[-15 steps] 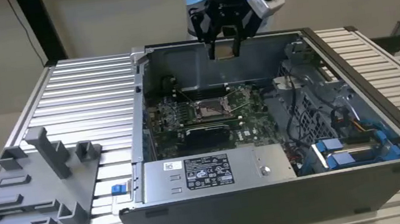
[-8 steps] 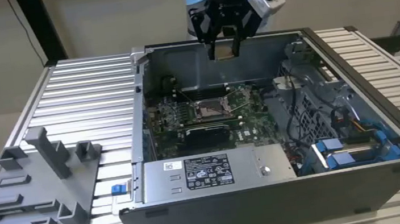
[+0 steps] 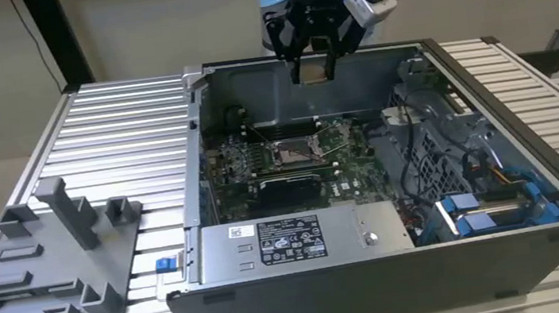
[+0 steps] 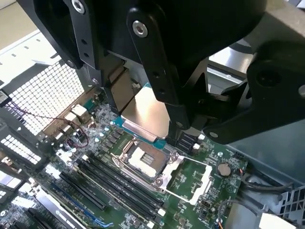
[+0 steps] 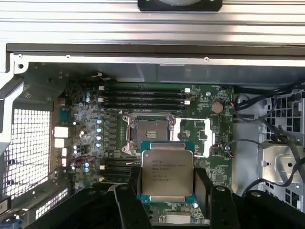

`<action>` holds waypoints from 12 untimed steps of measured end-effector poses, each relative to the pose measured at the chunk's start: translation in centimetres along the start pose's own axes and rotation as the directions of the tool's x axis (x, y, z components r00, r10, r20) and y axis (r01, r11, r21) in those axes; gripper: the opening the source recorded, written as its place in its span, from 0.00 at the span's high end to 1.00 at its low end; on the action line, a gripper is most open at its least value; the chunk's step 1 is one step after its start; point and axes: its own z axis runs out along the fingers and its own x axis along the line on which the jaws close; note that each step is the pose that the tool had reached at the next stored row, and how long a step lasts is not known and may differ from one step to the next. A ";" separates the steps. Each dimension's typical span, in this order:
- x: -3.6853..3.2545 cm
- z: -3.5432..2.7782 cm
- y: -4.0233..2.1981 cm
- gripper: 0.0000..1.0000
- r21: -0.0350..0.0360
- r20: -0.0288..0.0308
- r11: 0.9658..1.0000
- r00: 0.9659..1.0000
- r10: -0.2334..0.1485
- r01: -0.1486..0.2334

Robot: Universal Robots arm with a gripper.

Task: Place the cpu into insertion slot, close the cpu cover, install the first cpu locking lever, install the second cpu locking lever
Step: 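Place the cpu into insertion slot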

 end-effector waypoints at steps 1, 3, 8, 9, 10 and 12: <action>0.00 0.02 0.00 1.00 0.000 0.001 1.000 1.000 0.012 -0.012; 0.01 0.05 -0.01 1.00 -0.001 0.002 0.999 0.999 0.038 -0.038; 0.01 0.17 -0.02 1.00 -0.002 0.006 0.995 0.995 0.101 -0.101; 0.01 0.20 -0.02 1.00 -0.002 0.007 0.994 0.994 0.113 -0.113; 0.01 0.23 -0.02 1.00 -0.003 0.008 0.992 0.992 0.125 -0.125; 0.01 0.28 -0.03 1.00 -0.002 0.009 0.989 0.989 0.146 -0.146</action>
